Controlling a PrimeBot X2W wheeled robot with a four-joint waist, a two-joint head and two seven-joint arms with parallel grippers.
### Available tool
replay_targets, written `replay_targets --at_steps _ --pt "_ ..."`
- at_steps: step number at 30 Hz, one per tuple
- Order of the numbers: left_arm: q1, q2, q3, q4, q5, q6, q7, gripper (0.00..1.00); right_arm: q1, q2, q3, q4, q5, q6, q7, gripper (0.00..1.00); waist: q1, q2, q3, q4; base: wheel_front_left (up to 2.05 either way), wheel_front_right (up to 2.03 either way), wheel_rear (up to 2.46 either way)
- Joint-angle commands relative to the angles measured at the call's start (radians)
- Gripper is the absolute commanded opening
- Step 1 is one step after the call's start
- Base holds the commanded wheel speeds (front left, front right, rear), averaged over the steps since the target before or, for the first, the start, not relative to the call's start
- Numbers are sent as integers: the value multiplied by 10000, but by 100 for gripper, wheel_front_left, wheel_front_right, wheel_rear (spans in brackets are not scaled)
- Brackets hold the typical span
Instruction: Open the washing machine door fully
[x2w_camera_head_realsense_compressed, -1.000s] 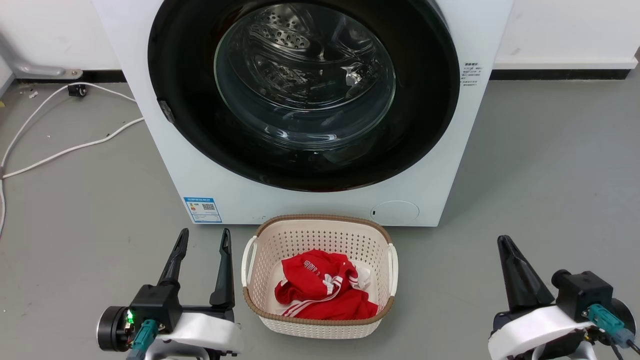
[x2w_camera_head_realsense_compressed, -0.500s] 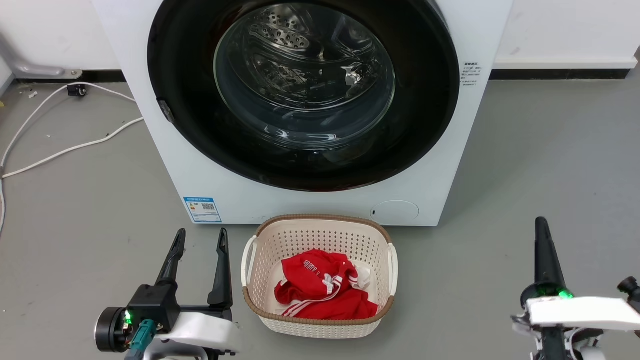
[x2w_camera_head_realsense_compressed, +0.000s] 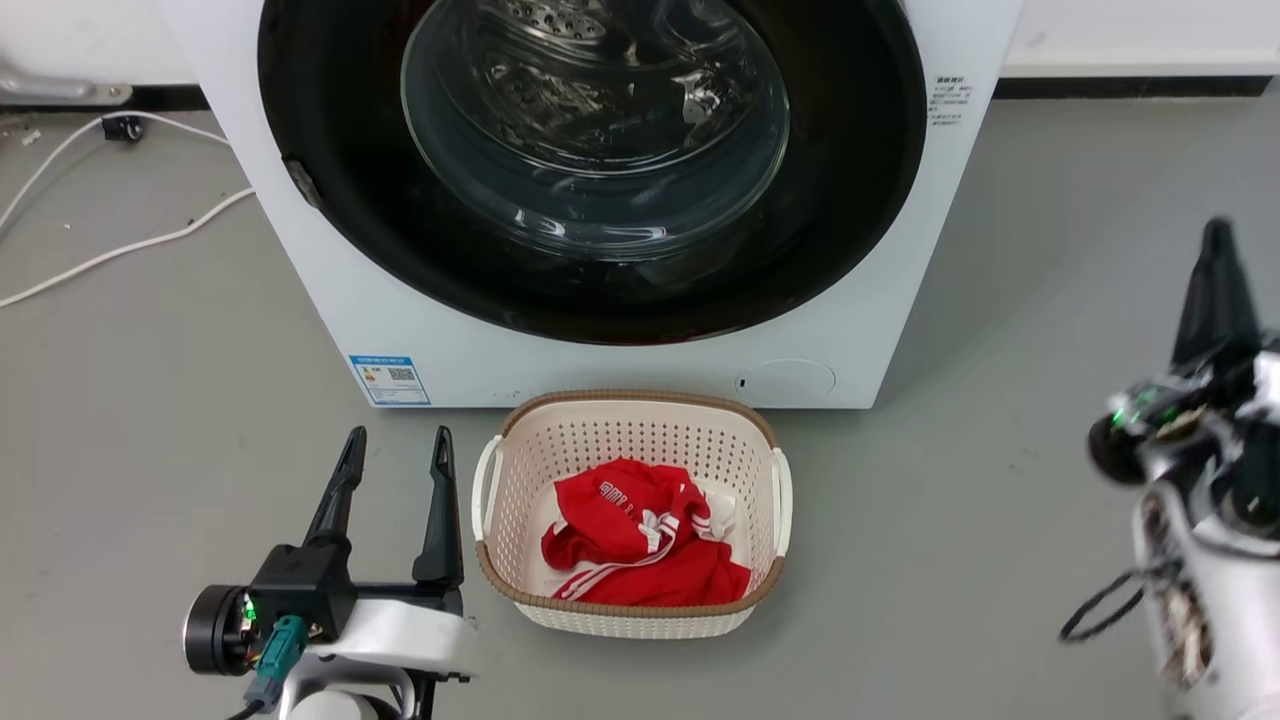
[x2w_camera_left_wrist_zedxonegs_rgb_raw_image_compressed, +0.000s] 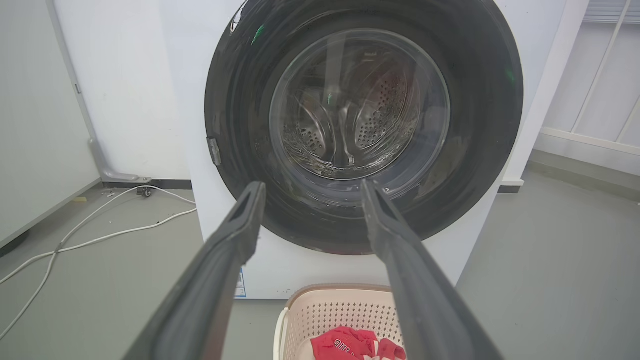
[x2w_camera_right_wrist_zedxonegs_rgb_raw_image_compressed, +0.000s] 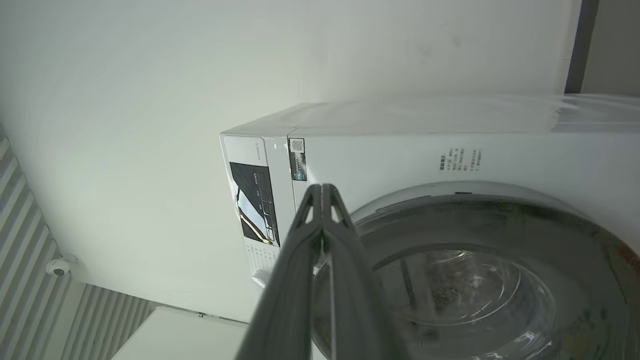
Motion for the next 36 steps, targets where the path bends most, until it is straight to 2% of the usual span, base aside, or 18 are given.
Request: replay_targets --at_steps 1,7,11,16,21,26,36 --pt "-167 -6 6 -26 31 -23 -26 100 -236 -142 -11 77 2 0 58 0 0 0 73 13 0 0 0" --pt "-397 -7 -58 -45 85 -115 -26 100 -2828 -1523 231 2341 806 2 1095 0 0 0 419 101 0 0 0" --pt "-573 -1 -88 -68 92 -154 -26 100 -4671 -2310 985 4181 871 0 1971 0 0 0 711 160 0 0 0" --pt "-841 -4 -142 -141 116 -182 -26 100 -6838 -2790 2294 6293 434 0 3217 0 0 0 1104 262 0 0 0" --pt "-1105 -4 -125 -267 206 -201 -26 100 -8651 -2675 3500 7808 -216 0 4587 0 0 0 1597 334 0 0 0" --pt "-1465 -4 -169 -409 280 -222 -26 100 -9988 -2397 4280 8839 -806 0 5378 0 0 0 2135 454 0 0 0" --pt "-2008 -6 -407 -704 343 -163 -26 100 -11155 -1947 4631 9730 -1055 0 6044 0 0 0 2898 715 0 0 0"
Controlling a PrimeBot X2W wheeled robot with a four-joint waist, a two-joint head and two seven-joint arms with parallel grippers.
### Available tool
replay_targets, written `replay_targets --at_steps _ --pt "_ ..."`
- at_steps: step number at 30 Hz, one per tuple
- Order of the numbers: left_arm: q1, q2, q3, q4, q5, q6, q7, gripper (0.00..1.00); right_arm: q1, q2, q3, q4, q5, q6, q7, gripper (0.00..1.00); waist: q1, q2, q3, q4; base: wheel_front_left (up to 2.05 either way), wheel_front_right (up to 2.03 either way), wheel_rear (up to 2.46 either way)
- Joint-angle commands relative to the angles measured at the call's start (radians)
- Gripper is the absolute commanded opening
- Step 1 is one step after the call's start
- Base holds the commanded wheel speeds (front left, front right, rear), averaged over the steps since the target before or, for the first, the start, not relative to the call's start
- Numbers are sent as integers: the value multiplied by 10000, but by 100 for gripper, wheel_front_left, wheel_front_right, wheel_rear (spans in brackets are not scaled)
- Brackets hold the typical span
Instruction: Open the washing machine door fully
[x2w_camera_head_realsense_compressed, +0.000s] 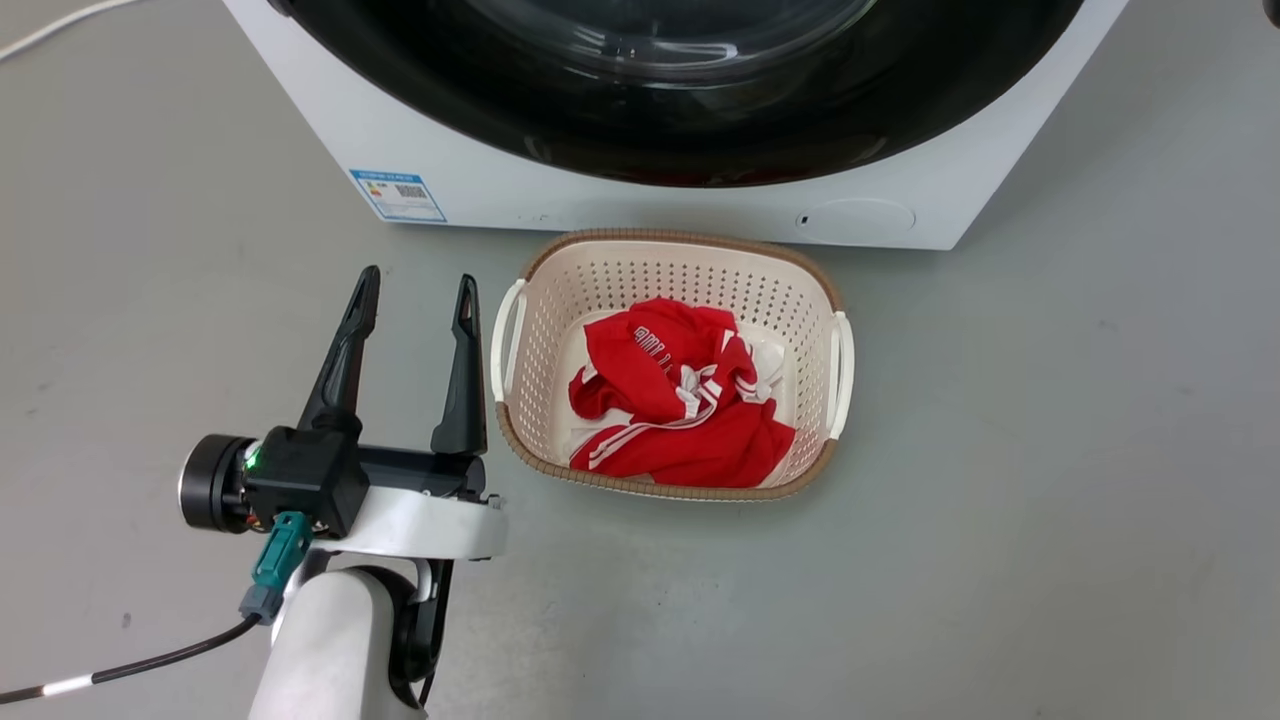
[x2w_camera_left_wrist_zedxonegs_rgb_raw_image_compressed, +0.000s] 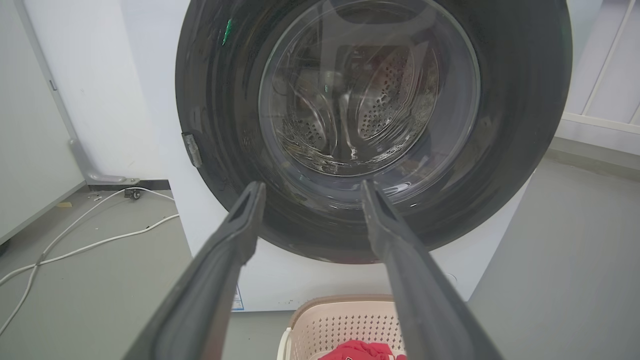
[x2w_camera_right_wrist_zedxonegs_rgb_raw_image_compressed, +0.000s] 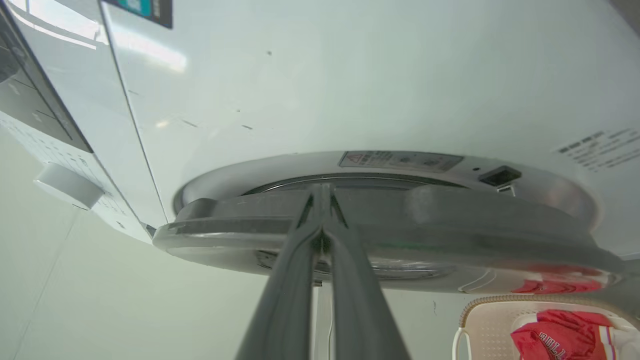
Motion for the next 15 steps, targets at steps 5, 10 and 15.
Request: replay_targets --at_steps 5,10,15 --pt "-322 -4 -186 -141 68 78 -26 100 -387 214 161 210 -181 0 128 0 -1 0 403 190 0 0 0" --pt "-477 -4 -297 -171 23 124 -26 100 -506 358 307 310 -244 -3 525 0 -1 0 616 288 0 0 0" --pt "-532 -4 -409 -116 -25 173 -26 100 -464 465 260 341 -93 -1 1215 0 -1 0 630 344 0 0 0"
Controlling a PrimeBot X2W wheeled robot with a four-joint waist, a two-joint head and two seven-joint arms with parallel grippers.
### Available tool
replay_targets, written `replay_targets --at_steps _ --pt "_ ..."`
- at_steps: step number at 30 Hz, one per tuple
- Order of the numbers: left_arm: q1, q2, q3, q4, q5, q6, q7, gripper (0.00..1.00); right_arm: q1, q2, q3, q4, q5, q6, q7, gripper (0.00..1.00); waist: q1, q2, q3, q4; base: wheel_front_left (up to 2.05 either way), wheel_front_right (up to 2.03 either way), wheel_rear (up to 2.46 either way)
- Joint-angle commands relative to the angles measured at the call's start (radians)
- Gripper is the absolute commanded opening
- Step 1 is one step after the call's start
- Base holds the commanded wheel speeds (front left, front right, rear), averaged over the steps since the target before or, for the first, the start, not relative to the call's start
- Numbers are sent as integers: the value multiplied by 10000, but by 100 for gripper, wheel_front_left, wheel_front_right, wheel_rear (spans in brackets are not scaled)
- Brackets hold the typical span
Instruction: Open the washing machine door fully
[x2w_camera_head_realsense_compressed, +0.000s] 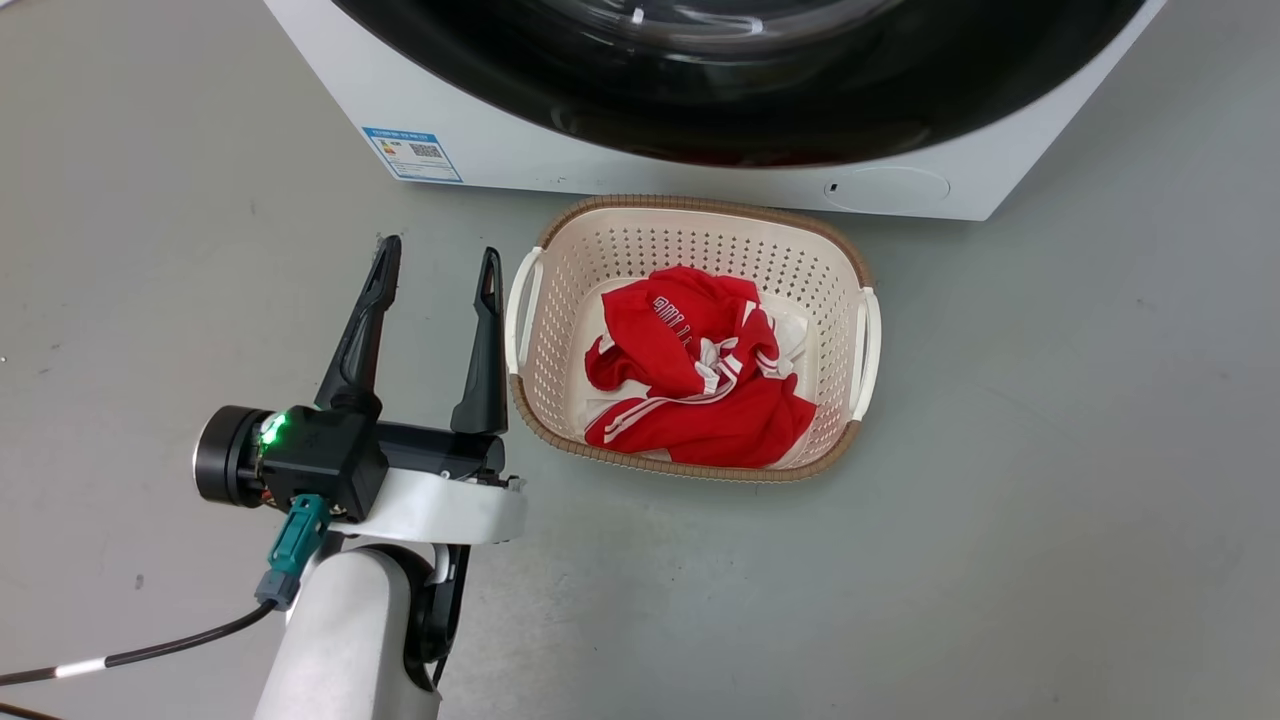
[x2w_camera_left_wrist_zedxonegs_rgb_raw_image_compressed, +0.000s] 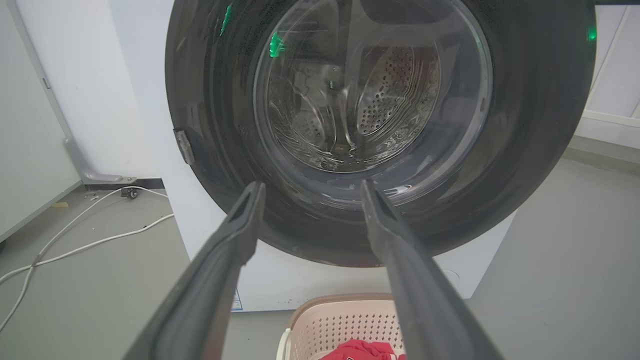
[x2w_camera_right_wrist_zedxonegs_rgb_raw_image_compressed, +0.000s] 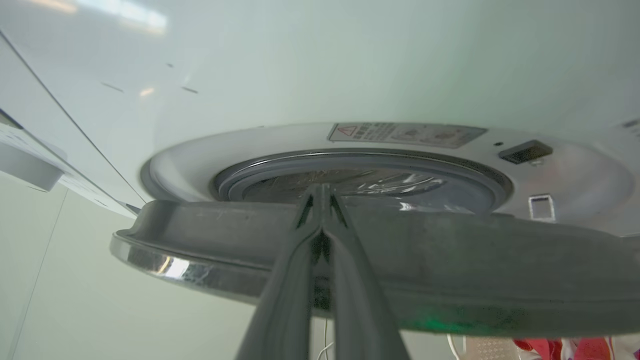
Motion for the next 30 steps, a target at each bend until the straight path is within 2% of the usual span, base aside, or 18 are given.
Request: replay_targets --at_steps 1,11,23,30 --pt "-103 -1 -33 23 -12 58 -26 100 130 334 75 57 80 -3 482 0 -1 0 -15 3 0 0 0" --pt "39 -2 80 172 84 27 -26 100 991 295 -23 -717 476 -3 2453 0 -1 0 -516 -129 0 0 0" --pt "845 -3 158 407 16 -19 -26 100 2939 754 -115 -1763 1120 -2 4158 0 -1 0 -1874 -208 0 0 0" --pt "1424 -3 182 551 -55 -78 -26 100 4188 1381 48 -2624 1407 0 4917 0 -1 0 -2642 -143 0 0 0"
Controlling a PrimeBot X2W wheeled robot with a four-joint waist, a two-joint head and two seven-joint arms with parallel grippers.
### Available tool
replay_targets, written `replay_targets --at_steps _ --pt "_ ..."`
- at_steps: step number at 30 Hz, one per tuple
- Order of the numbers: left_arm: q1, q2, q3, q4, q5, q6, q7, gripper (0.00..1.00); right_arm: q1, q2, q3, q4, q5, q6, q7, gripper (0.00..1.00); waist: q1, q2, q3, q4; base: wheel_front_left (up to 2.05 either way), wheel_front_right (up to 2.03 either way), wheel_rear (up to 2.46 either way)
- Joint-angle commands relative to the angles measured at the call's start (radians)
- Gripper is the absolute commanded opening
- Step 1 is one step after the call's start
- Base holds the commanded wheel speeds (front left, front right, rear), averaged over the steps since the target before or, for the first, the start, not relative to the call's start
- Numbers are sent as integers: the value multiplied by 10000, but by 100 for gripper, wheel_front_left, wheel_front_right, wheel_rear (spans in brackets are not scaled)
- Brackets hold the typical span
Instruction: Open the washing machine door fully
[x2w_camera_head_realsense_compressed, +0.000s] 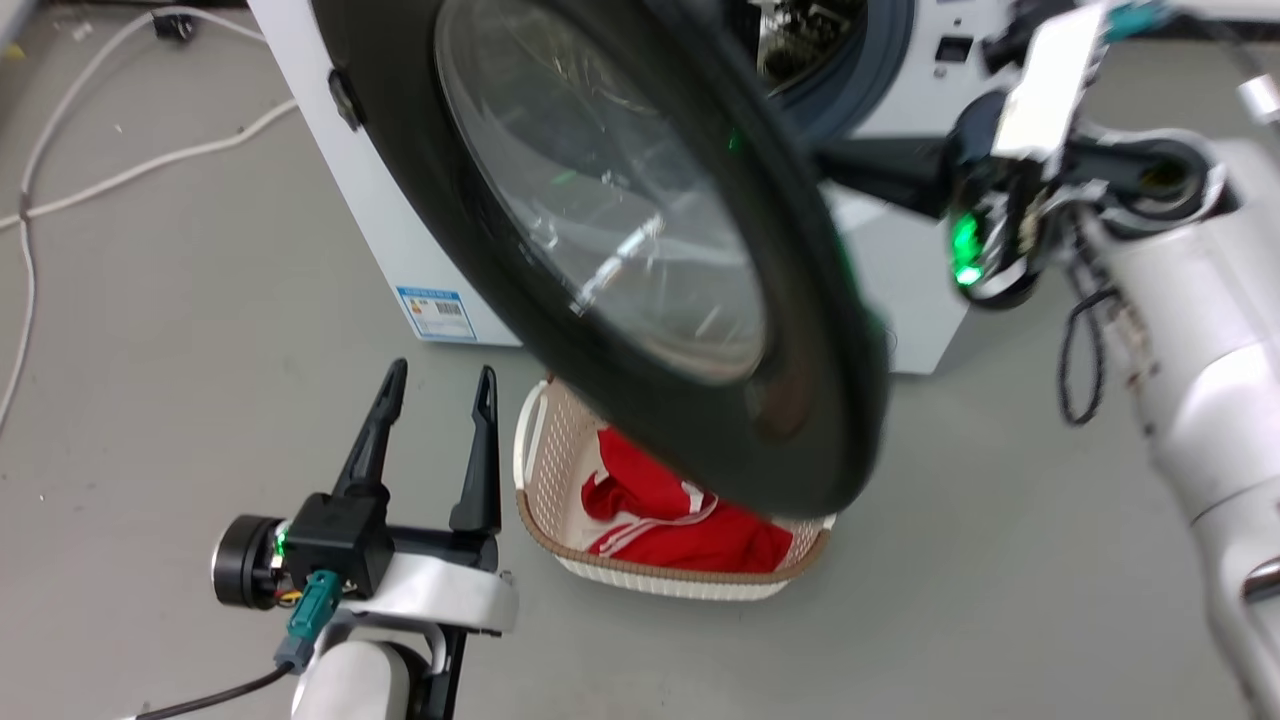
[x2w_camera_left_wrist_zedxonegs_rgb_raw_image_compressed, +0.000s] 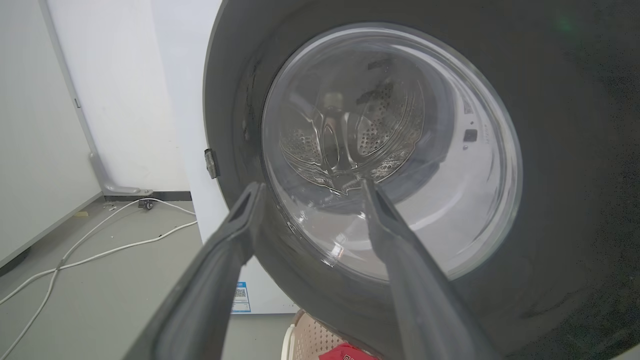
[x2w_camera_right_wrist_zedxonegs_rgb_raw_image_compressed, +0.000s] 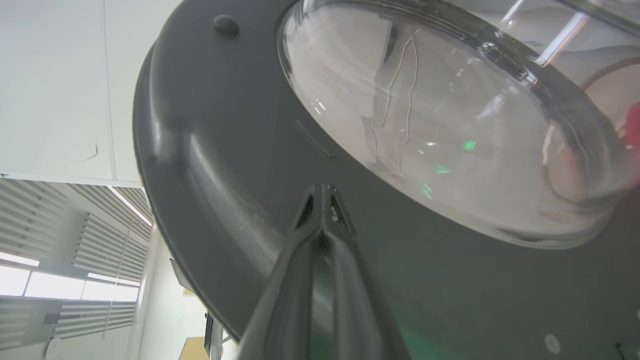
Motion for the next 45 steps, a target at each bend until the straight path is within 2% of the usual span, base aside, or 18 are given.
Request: replay_targets --at_steps 1,10,16,19,23,28,29,30,31,32,37,40,45 --pt "166 -3 -5 37 -44 -25 -26 100 355 276 64 -236 121 4 150 0 0 -1 -295 52 0 0 0" --pt "619 -3 -206 222 -86 -37 -26 100 1996 977 557 -1430 192 2 123 0 0 -1 -980 213 0 0 0" --pt "686 -3 -279 219 -125 -14 -25 100 2626 1119 604 -1893 236 2 -656 0 0 -1 -1077 293 0 0 0" --pt "719 -3 -275 210 -135 8 -25 100 2897 1016 255 -2384 157 2 -1679 0 0 -1 -1093 264 0 0 0" --pt "830 -3 -186 214 -137 74 -25 100 3687 690 -456 -3258 -235 2 -3864 0 0 -1 -1210 109 0 0 0" --pt "960 -3 1 232 -119 124 -25 100 5321 343 -1334 -4725 -656 2 -6338 0 0 -1 -1402 -162 0 0 0" --pt "989 -3 30 243 -117 118 -25 100 5688 82 -1477 -5080 -1010 2 -6863 0 0 -1 -1426 -182 0 0 0" --pt "1021 -3 56 273 -118 111 -25 100 6135 -86 -1612 -5441 -1224 2 -7370 33 0 -1 -1473 -207 0 0 0" --pt "1050 -3 90 277 -111 111 -25 100 6623 -167 -1701 -5786 -1440 2 -7842 80 0 -1 -1507 -249 0 0 0" --pt "1067 -3 121 281 -103 108 -25 100 7098 -236 -1795 -6120 -1641 2 -8286 100 0 -1 -1540 -282 0 0 0" --pt "1159 -3 296 307 -60 77 -25 100 9241 -393 -2469 -7360 -2196 2 -10104 100 0 -1 -1683 -441 0 0 0" --pt "1264 -1 432 318 -48 73 -25 100 10381 -420 -2703 -7781 -2936 2 -11169 100 0 -1 -1751 -543 0 0 0" --pt "1342 -2 635 334 52 45 -25 100 11533 9 -3352 -8078 -4475 2 -12118 100 0 -1 -1809 -705 0 0 0"
